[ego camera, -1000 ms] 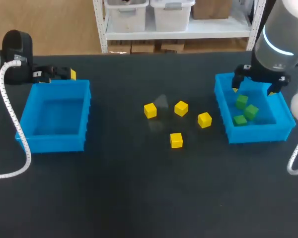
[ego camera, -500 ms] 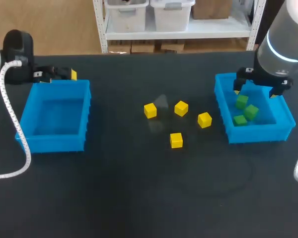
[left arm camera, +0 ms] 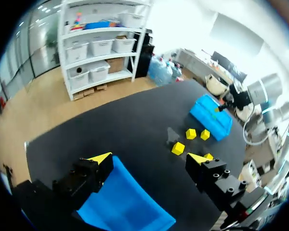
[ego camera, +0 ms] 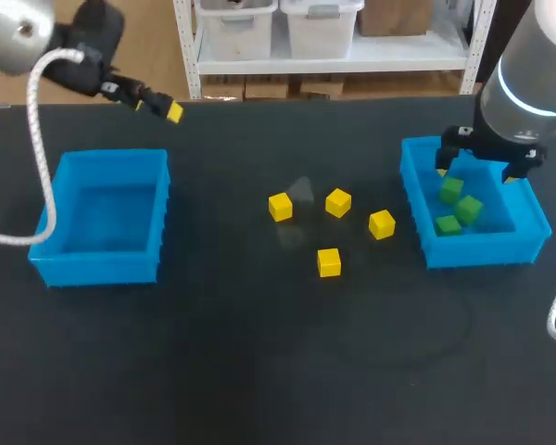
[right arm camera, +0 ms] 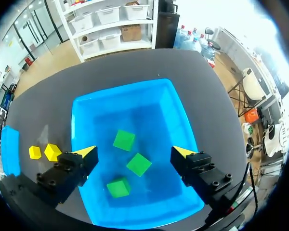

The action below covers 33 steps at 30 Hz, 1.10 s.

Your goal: Put the green cubes in the right bin and the yellow cubes in the left bin.

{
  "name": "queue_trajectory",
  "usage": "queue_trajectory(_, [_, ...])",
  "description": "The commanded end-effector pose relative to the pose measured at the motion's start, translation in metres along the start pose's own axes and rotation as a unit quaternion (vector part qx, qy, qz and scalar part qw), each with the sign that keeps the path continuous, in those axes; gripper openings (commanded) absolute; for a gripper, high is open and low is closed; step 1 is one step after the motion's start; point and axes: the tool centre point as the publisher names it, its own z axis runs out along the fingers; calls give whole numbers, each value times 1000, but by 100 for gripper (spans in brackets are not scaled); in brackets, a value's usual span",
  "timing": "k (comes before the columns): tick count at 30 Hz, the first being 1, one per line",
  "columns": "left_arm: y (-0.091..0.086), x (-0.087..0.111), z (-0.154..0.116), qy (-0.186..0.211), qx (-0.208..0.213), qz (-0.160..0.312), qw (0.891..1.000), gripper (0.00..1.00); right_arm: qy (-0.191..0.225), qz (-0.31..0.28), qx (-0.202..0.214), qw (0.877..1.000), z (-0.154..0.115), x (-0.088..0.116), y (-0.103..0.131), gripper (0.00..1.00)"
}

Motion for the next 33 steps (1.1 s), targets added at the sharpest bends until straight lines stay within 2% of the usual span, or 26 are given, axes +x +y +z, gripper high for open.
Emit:
queue_trajectory(1, [-4, -48, 25, 156, -24, 43, 987, 100, -2, 0, 0, 1000, -1, 1, 0, 100])
queue_trajectory(9, [-38, -57, 52, 189, -39, 67, 979, 100, -2, 0, 0, 1000, -1, 1, 0, 100])
queue_trajectory(13, [-55, -50, 68, 209, -54, 81, 973, 100, -2, 0, 0, 1000, -1, 1, 0, 100])
queue_trajectory(19, [-78, -30, 89, 245, -50, 108, 962, 100, -2, 0, 0, 1000, -1, 1, 0, 100])
queue_trajectory(24, [-89, -15, 103, 260, -50, 117, 957, 100, -2, 0, 0, 1000, -1, 1, 0, 100])
queue_trajectory(33, [-98, 0, 130, 278, -66, 114, 952, 100, -2, 0, 0, 1000, -1, 1, 0, 100])
